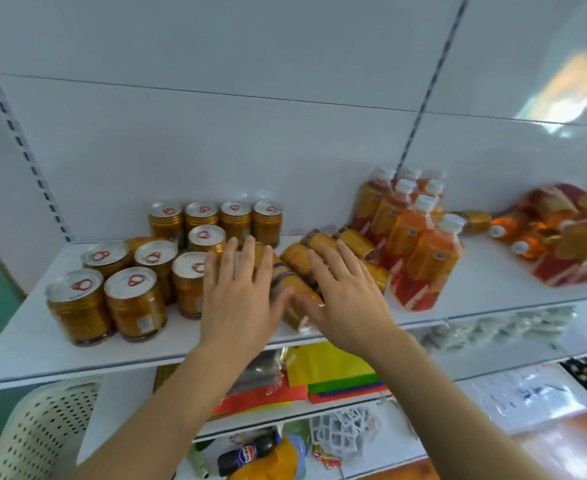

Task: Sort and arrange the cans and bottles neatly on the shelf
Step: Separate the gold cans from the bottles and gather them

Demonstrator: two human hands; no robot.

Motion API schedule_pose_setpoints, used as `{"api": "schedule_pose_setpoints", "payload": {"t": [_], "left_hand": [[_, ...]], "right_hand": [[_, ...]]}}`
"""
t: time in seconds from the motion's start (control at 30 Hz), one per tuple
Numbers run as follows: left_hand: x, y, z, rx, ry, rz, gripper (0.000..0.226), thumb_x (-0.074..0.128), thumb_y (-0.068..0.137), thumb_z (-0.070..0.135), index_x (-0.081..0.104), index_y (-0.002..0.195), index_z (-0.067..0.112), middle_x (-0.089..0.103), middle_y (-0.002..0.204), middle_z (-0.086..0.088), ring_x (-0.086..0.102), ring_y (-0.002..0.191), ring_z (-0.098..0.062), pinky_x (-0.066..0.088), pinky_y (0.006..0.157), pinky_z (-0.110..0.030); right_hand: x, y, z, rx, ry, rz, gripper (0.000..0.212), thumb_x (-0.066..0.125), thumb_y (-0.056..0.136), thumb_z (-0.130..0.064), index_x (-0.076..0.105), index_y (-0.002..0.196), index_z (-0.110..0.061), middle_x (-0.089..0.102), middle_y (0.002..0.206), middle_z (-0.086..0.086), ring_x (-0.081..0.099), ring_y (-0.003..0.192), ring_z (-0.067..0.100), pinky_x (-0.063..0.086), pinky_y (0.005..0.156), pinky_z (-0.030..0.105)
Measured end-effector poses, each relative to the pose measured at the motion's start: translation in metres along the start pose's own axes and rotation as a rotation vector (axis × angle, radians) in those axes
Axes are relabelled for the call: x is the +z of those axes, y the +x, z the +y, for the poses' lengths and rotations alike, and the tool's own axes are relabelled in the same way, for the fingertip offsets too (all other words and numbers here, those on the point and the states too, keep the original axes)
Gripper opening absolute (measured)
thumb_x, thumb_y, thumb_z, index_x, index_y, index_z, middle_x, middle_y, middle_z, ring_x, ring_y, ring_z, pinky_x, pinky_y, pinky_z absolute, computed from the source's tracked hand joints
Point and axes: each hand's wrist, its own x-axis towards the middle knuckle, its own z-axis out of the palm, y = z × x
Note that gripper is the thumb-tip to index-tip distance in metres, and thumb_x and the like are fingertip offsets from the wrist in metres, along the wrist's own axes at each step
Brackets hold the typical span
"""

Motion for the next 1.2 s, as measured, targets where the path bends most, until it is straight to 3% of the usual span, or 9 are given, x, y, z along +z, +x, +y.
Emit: {"api": "schedule_pose_setpoints", "payload": {"t": [0.17,0.3,0.47,0.6,0.87,1.2], "left_hand": [[-0.004,0.001,0.065,0.072,-0.029,0.029,0.076,0.036,0.103,0.065,0.047,0.157,0.012,0.037,0.166,-0.019,0.027,0.155,-0.042,0.021,0.124,-0.062],[-0.002,-0.005,0.146,0.067,-0.121,0.096,0.071,0.045,0.103,0.06,0.05,0.154,0.011,0.039,0.165,-0.02,0.029,0.154,-0.041,0.028,0.122,-0.059],[0.006,-0.015,0.252,0.152,-0.227,0.096,0.07,0.042,0.106,0.058,0.043,0.159,0.012,0.038,0.165,-0.017,0.027,0.156,-0.037,0.032,0.122,-0.057],[0.015,-0.008,0.312,0.212,-0.259,0.009,0.07,0.039,0.107,0.058,0.031,0.164,0.019,0.025,0.172,-0.012,0.017,0.16,-0.032,0.026,0.127,-0.055],[0.053,0.061,0.369,0.231,-0.28,-0.031,0.073,0.044,0.105,0.057,0.031,0.164,0.016,0.03,0.17,-0.015,0.023,0.158,-0.036,0.025,0.127,-0.052],[0.117,0.195,0.404,0.17,-0.241,-0.076,0.079,0.044,0.104,0.057,0.02,0.166,0.015,0.018,0.173,-0.017,0.009,0.161,-0.039,0.016,0.129,-0.054]], "right_hand": [[-0.009,-0.056,0.06,0.072,-0.031,-0.001,0.091,0.018,0.096,-0.076,0.025,0.168,-0.022,0.018,0.177,0.006,0.002,0.165,0.028,0.014,0.133,0.048],[-0.021,-0.104,0.127,0.116,-0.048,0.011,0.091,0.023,0.095,-0.077,0.031,0.167,-0.021,0.025,0.175,0.008,0.009,0.164,0.032,0.015,0.131,0.048],[-0.031,-0.155,0.216,0.202,-0.065,-0.041,0.1,0.003,0.087,-0.08,0.009,0.171,-0.026,0.003,0.179,0.005,-0.012,0.164,0.027,-0.001,0.131,0.044],[-0.036,-0.177,0.273,0.272,-0.041,-0.025,0.086,0.029,0.102,-0.074,0.008,0.171,-0.026,0.002,0.179,0.005,-0.014,0.164,0.027,0.0,0.132,0.043],[-0.026,-0.16,0.342,0.331,-0.003,-0.016,0.088,0.04,0.104,-0.07,0.006,0.171,-0.025,0.001,0.179,0.006,-0.013,0.164,0.028,0.0,0.132,0.044],[-0.009,-0.067,0.403,0.324,-0.092,0.005,0.087,0.037,0.104,-0.072,0.007,0.171,-0.025,-0.001,0.179,0.009,-0.014,0.164,0.03,0.001,0.132,0.047]]}}
